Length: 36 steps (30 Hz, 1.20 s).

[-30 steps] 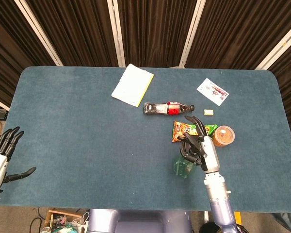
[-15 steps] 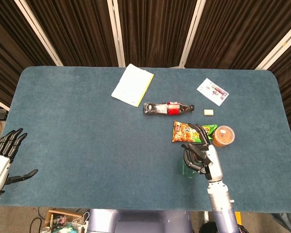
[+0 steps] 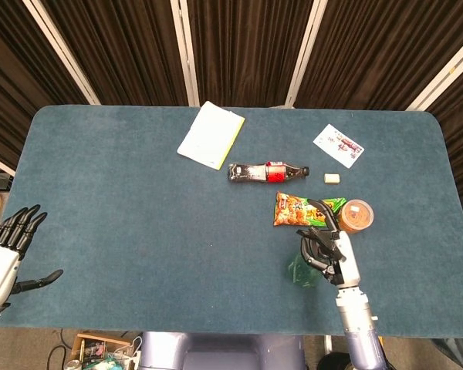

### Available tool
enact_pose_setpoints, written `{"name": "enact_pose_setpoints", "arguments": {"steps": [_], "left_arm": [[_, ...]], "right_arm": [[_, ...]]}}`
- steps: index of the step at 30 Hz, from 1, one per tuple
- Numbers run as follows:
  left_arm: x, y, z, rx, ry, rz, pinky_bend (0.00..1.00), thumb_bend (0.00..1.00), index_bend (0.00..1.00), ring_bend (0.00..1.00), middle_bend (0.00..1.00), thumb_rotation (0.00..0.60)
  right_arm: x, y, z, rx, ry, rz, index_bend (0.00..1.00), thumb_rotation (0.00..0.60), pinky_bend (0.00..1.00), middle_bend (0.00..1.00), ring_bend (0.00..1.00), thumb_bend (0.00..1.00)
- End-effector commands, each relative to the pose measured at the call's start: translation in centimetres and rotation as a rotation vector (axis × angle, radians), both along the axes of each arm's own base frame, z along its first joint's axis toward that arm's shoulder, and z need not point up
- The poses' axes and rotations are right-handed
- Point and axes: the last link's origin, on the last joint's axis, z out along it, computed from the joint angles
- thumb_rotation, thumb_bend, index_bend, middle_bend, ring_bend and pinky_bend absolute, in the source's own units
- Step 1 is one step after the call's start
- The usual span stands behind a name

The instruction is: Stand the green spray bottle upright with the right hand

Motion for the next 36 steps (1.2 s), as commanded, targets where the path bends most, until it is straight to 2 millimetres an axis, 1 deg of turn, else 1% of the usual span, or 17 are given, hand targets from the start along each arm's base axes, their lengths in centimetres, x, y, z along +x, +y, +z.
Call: {"name": "enact_pose_setpoints", "arguments": {"steps": [1, 4, 7, 9, 11, 14, 17, 19, 22, 30, 36], "left_arm": [[0.0, 0.0, 0.0, 0.000, 0.001, -0.001, 0.13, 0.07, 0.00, 0.00, 0.00, 0.600], [0.1, -0.1, 0.0, 0.001, 0.001, -0.004, 0.13, 0.07, 0.00, 0.00, 0.00, 0.600], [0.1, -0.1, -0.1, -0.001, 0.002, -0.005, 0.13, 0.07, 0.00, 0.00, 0.00, 0.600], [0.1, -0.1, -0.1, -0.001, 0.004, -0.005, 0.13, 0.07, 0.00, 0.00, 0.00, 0.600], [0.1, -0.1, -0.1, -0.004, 0.003, -0.006, 0.13, 0.07, 0.00, 0.00, 0.00, 0.600], [0.1, -0.1, -0.1, -0.003, 0.002, -0.008, 0.13, 0.07, 0.00, 0.00, 0.00, 0.600], [0.1, -0.2, 0.0, -0.002, -0.001, -0.009, 0.13, 0.07, 0.00, 0.00, 0.00, 0.600], [0.1, -0.2, 0.0, -0.001, -0.003, -0.010, 0.13, 0.07, 0.00, 0.00, 0.00, 0.600], [0.1, -0.2, 0.0, -0.001, -0.003, -0.012, 0.13, 0.07, 0.00, 0.00, 0.00, 0.600], [0.1, -0.2, 0.0, -0.002, -0.004, -0.013, 0.13, 0.07, 0.00, 0.00, 0.00, 0.600], [0.2, -0.2, 0.0, -0.003, -0.006, -0.017, 0.13, 0.07, 0.00, 0.00, 0.00, 0.600]], "right_arm": [[-0.5, 0.1, 0.0, 0.004, -0.002, -0.008, 0.93, 0.600, 0.01, 0.15, 0.00, 0.53], [-1.0, 0.2, 0.0, 0.017, -0.003, -0.014, 0.81, 0.600, 0.01, 0.13, 0.00, 0.53], [-1.6, 0.5, -0.1, 0.028, 0.006, -0.006, 0.66, 0.600, 0.01, 0.08, 0.00, 0.49], [-1.9, 0.7, -0.3, 0.052, 0.020, 0.005, 0.53, 0.600, 0.01, 0.03, 0.00, 0.47], [-2.4, 1.0, -0.5, 0.084, 0.046, 0.008, 0.41, 0.600, 0.01, 0.01, 0.00, 0.44], [-2.7, 1.3, -0.4, 0.103, 0.079, 0.018, 0.22, 0.600, 0.00, 0.00, 0.00, 0.39], [-2.9, 1.6, -0.5, 0.117, 0.102, 0.021, 0.09, 0.600, 0.00, 0.00, 0.00, 0.33], [-2.9, 1.6, -0.6, 0.125, 0.108, 0.021, 0.03, 0.600, 0.00, 0.00, 0.00, 0.30], [-3.0, 1.7, -0.6, 0.140, 0.109, 0.019, 0.00, 0.600, 0.00, 0.00, 0.00, 0.28], [-3.5, 2.1, -0.6, 0.152, 0.144, 0.011, 0.00, 0.600, 0.00, 0.00, 0.00, 0.24], [-4.5, 2.8, -0.6, 0.165, 0.180, 0.002, 0.00, 0.600, 0.00, 0.00, 0.00, 0.21]]}}
